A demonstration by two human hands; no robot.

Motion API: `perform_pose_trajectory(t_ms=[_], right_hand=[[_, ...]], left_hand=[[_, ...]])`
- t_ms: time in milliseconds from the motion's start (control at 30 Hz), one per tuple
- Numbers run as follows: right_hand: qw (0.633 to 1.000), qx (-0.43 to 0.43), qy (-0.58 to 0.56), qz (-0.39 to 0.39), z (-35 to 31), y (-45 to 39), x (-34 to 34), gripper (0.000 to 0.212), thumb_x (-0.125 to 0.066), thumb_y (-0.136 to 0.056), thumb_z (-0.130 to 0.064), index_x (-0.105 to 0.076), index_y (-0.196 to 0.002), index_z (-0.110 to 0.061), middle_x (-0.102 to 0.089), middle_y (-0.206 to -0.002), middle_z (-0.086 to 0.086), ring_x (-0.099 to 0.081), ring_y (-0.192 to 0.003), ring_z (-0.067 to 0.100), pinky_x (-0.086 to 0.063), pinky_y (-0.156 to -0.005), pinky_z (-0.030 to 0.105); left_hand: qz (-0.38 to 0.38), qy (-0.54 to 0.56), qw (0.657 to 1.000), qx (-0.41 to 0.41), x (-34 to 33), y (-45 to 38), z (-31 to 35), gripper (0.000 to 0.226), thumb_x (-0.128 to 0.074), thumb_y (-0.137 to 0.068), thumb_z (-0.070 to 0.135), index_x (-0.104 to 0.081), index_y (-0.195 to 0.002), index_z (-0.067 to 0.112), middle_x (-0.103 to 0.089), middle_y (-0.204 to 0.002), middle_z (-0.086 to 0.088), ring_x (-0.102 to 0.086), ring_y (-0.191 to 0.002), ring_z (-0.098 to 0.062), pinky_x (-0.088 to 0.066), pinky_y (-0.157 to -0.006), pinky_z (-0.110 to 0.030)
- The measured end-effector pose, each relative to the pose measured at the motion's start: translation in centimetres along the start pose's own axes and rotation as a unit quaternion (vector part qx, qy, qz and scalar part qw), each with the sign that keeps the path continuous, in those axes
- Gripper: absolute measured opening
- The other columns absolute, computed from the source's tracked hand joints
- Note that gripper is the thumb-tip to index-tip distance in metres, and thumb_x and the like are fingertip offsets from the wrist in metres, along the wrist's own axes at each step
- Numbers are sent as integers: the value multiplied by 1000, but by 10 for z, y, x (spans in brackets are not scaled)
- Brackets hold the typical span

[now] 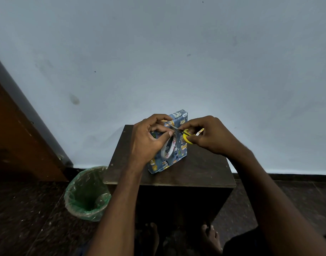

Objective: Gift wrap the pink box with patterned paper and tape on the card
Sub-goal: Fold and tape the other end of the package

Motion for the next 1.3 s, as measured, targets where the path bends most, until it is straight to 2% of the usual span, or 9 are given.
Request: perform_pose_trajectory(t_ms=[200,333,400,500,600,867,1067,1200,1300], right_hand=[[996,-45,24,-72,16,10,11,35,-81,-80,-3,-84,-102,-30,-75,-79,-7,-64,-68,-2,-48,-67,12],[978,-94,179,-52,39,11,-5,30,-79,-78,-12,-82,-96,-36,-72,-83,-6,-67,-83,17,-46,-65,28],[949,-134,280,-59,51,13,-23,25,-75,-81,-21,-81,-100,-37,-71,-96,-1,-66,-93,27,-43,-70,28],[923,-154,337,-106,65,17,-50,27,-71,-90,-25,-76,-115,-35,-69,-119,7,-67,-109,33,-49,-80,33],[913,-154,353,-134,71,17,-63,32,-71,-93,-19,-71,-125,-27,-67,-126,10,-66,-114,33,-53,-86,37],[899,-147,380,-160,66,12,-66,36,-62,-100,-8,-64,-134,-17,-65,-129,14,-64,-119,34,-54,-91,42],[898,-161,367,-179,60,11,-69,34,-67,-98,-13,-66,-132,-16,-65,-129,13,-64,-119,33,-55,-91,42],[901,-161,359,-182,60,13,-66,35,-66,-95,-5,-67,-129,-15,-65,-129,13,-64,-120,34,-54,-91,41],[907,-145,367,-144,54,13,-60,33,-61,-94,-4,-69,-122,-19,-66,-123,12,-65,-114,35,-53,-87,40]], left_hand=[[-3,7,1000,17,0,1,-1,41,-85,-88,8,-70,-124,21,-82,-86,7,-69,-113,-7,-45,-102,-16],[6,3,1000,17,0,1,1,45,-86,-88,8,-69,-128,20,-82,-86,5,-70,-111,-2,-44,-101,-12],[11,3,1000,17,0,1,1,50,-84,-88,5,-67,-132,19,-82,-85,5,-71,-109,0,-46,-102,-13],[11,-1,1000,8,1,0,0,53,-81,-89,1,-63,-137,16,-82,-88,7,-72,-109,-2,-46,-105,-17],[10,9,1000,10,1,1,1,54,-81,-89,-1,-62,-138,14,-82,-88,6,-73,-107,-3,-46,-105,-17],[6,20,1000,21,3,3,2,52,-81,-89,1,-64,-136,16,-82,-88,4,-71,-109,-3,-45,-100,-12],[8,23,1000,19,2,4,3,52,-81,-90,1,-63,-137,15,-82,-89,5,-72,-109,-6,-47,-102,-14],[11,32,999,18,2,3,2,50,-80,-90,0,-64,-135,15,-82,-88,4,-73,-108,-9,-46,-103,-15],[14,45,999,12,1,4,4,49,-75,-91,-6,-64,-135,12,-82,-87,0,-74,-104,-9,-47,-101,-16]])
Point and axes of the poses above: each hand's wrist, its own y-axis away from the middle knuckle, its own x-axis out of the back of the hand, z = x × y, the point moved 4 cm from there along -y, towards the middle knuckle
